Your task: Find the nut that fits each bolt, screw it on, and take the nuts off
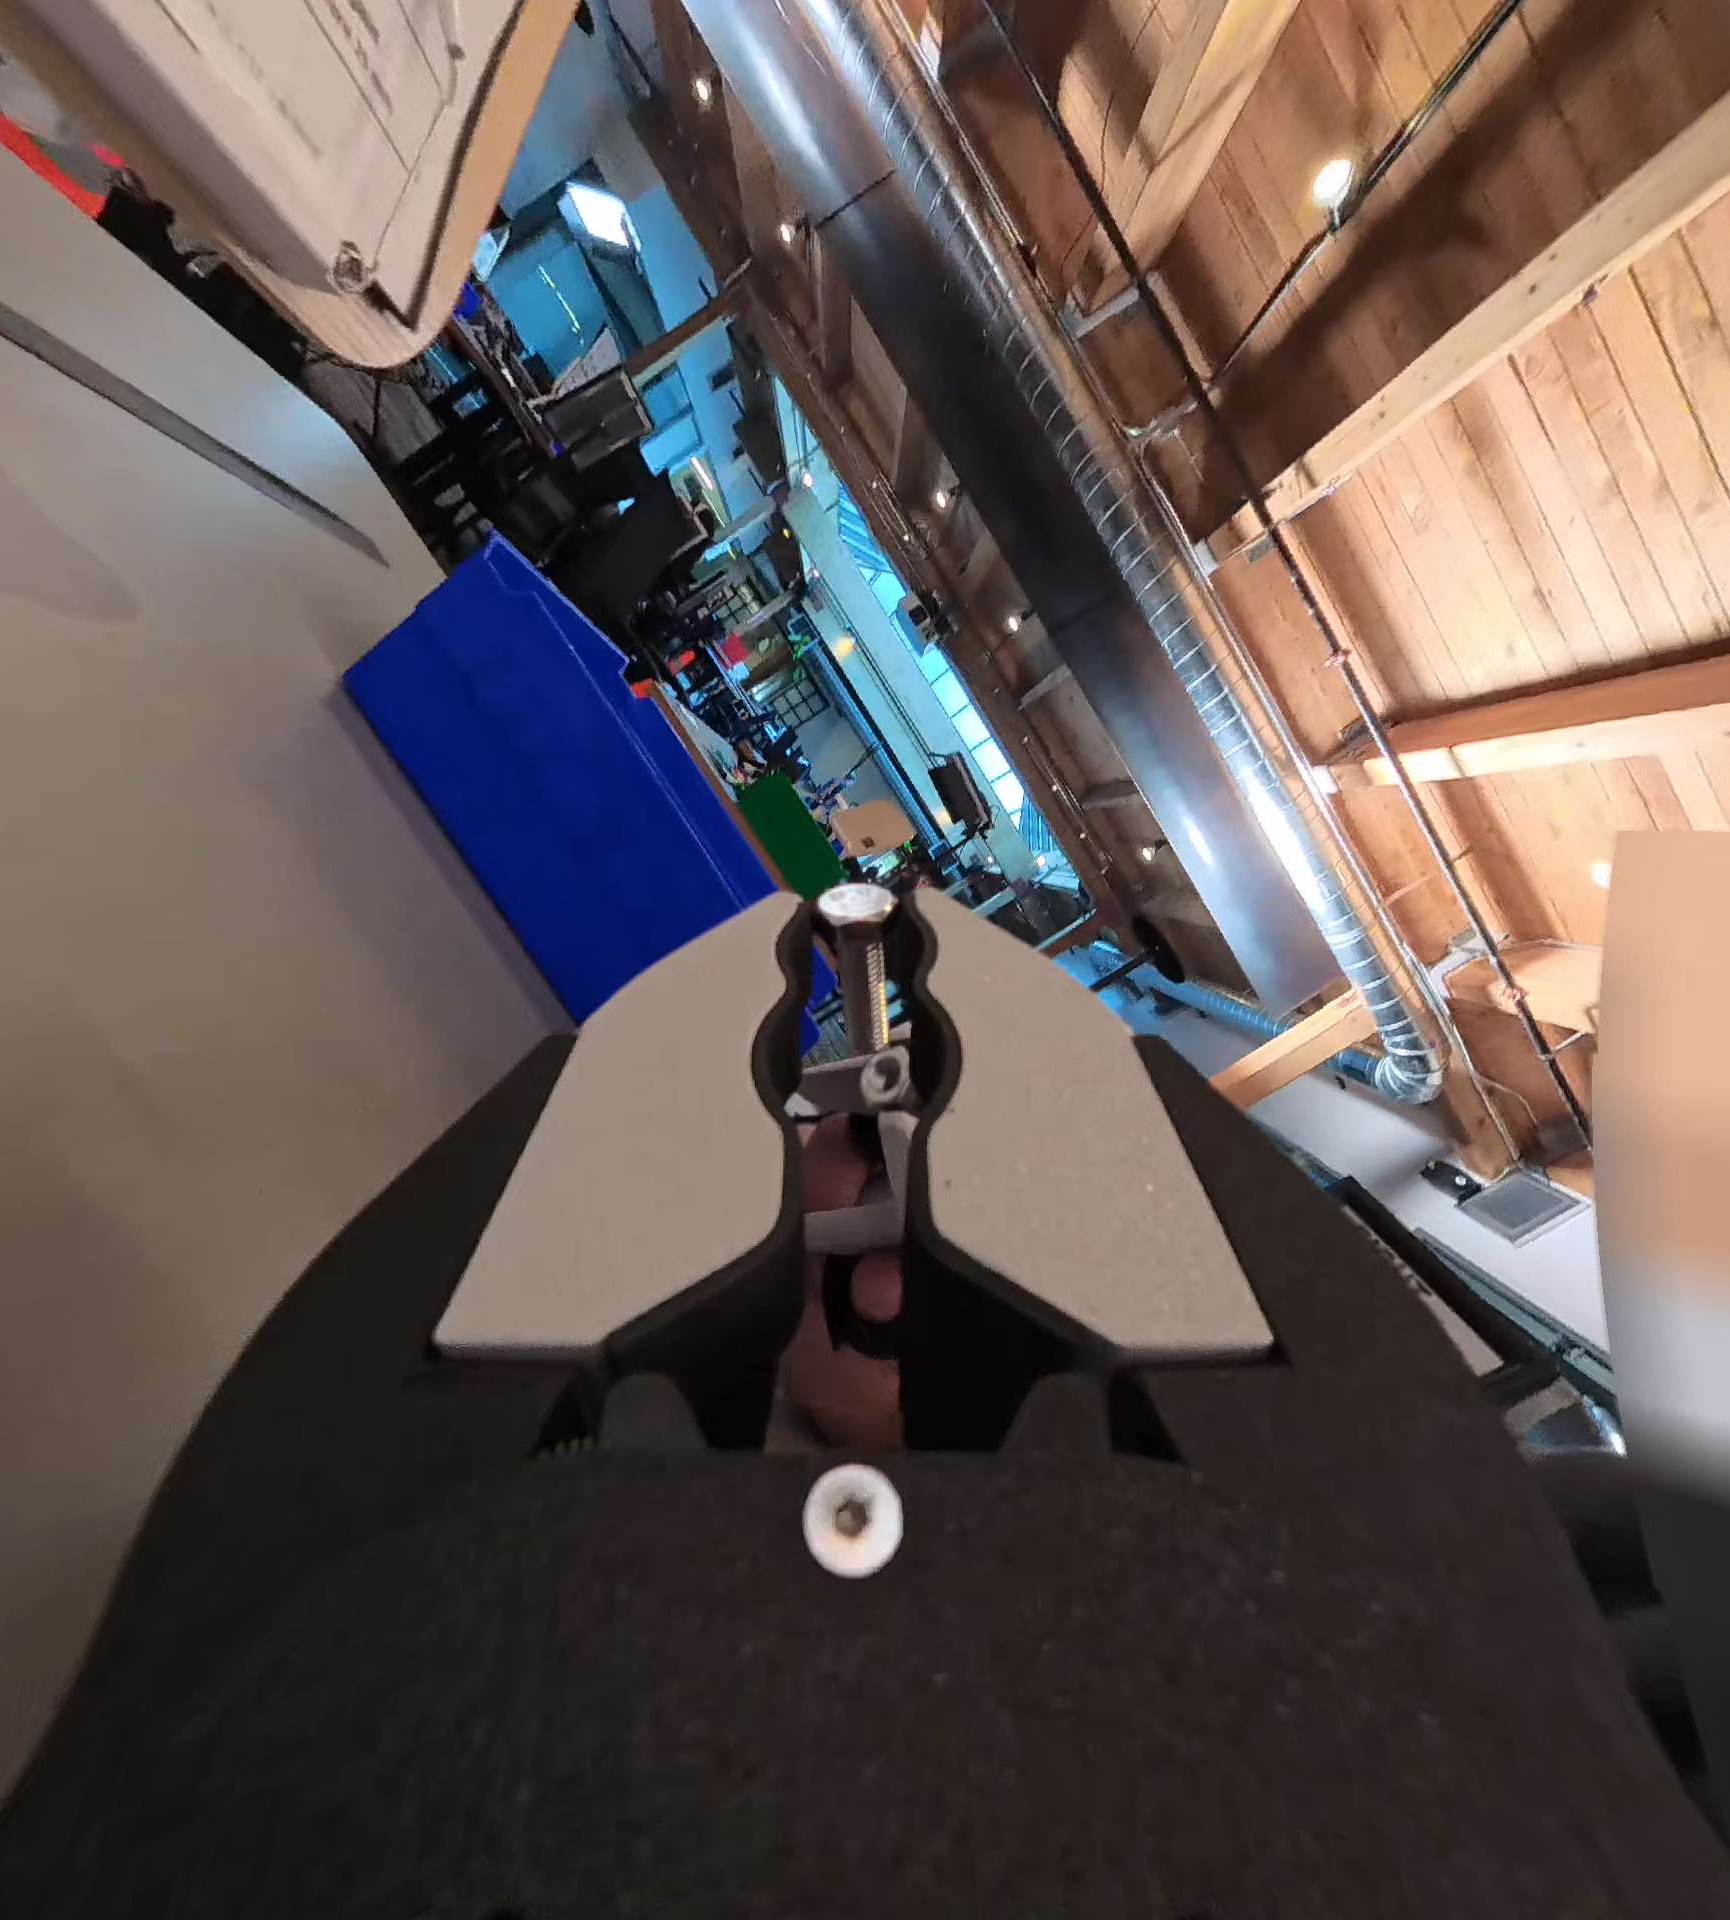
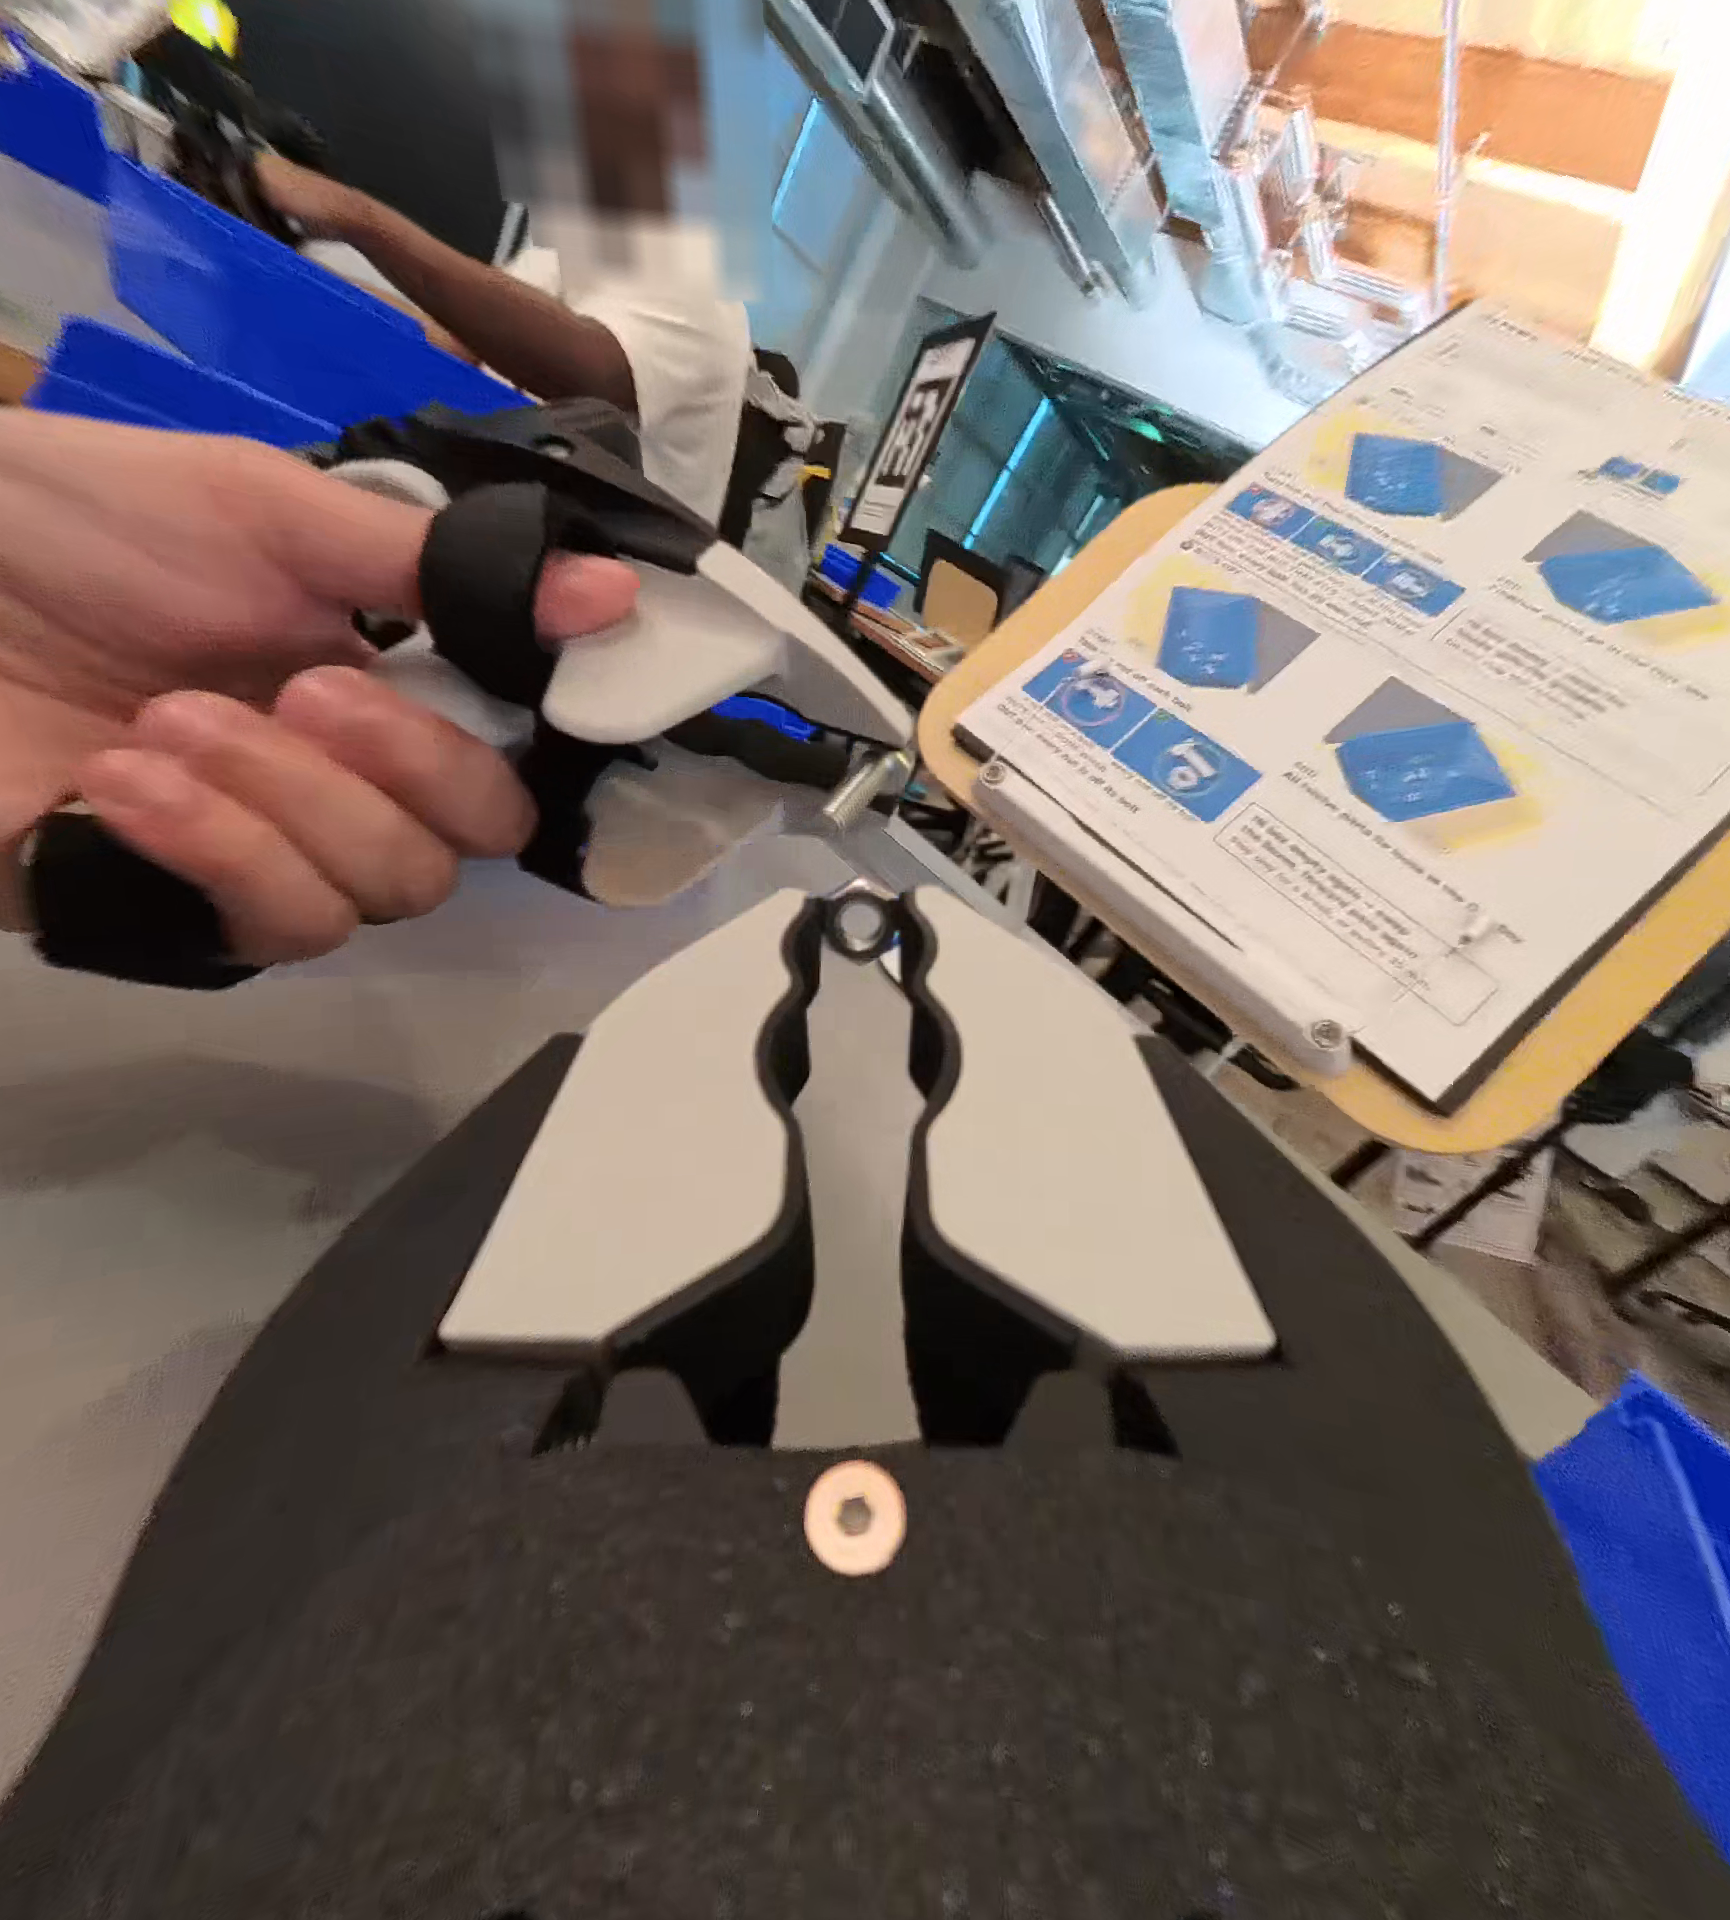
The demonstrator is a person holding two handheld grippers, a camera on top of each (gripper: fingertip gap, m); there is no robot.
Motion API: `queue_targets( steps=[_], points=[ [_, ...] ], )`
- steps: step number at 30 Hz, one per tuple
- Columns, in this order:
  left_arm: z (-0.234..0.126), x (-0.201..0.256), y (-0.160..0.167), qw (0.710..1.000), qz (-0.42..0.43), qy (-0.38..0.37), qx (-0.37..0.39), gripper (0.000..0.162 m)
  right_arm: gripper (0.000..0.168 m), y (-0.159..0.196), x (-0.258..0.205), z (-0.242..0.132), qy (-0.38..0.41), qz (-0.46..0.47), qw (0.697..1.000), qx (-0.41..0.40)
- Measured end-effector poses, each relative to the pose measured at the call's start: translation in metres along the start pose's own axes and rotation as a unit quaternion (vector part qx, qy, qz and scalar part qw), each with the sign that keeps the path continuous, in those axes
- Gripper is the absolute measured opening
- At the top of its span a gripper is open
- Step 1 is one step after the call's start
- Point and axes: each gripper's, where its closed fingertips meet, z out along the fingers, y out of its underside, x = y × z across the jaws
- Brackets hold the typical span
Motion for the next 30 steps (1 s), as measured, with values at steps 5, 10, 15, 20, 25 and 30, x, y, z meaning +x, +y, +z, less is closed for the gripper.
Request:
queue_targets(
  steps=[5, 10, 15, 20, 25, 30],
  points=[
    [0.004, -0.007, 0.008, 0.999, -0.035, -0.018, 0.005, 0.014, 0.014, 0.006, 0.000, 0.014, 0.036, -0.050, 0.998, -0.033],
    [0.002, -0.011, 0.007, 0.996, -0.083, -0.010, 0.028, 0.014, 0.014, 0.003, 0.000, 0.018, 0.056, -0.108, 0.992, -0.034],
    [0.002, -0.013, 0.005, 0.994, -0.106, -0.006, 0.040, 0.014, 0.014, 0.006, -0.007, 0.021, 0.057, -0.169, 0.983, -0.037],
    [0.004, -0.012, 0.008, 0.988, -0.146, 0.014, 0.037, 0.014, 0.014, 0.001, -0.010, 0.022, 0.065, -0.228, 0.971, -0.024],
    [0.003, -0.012, 0.009, 0.986, -0.163, 0.031, 0.030, 0.014, 0.014, 0.000, -0.007, 0.020, 0.076, -0.260, 0.962, -0.016],
    [0.002, -0.008, 0.009, 0.986, -0.160, 0.044, 0.023, 0.014, 0.014, -0.002, -0.001, 0.017, 0.081, -0.228, 0.970, -0.008]
  ],
)
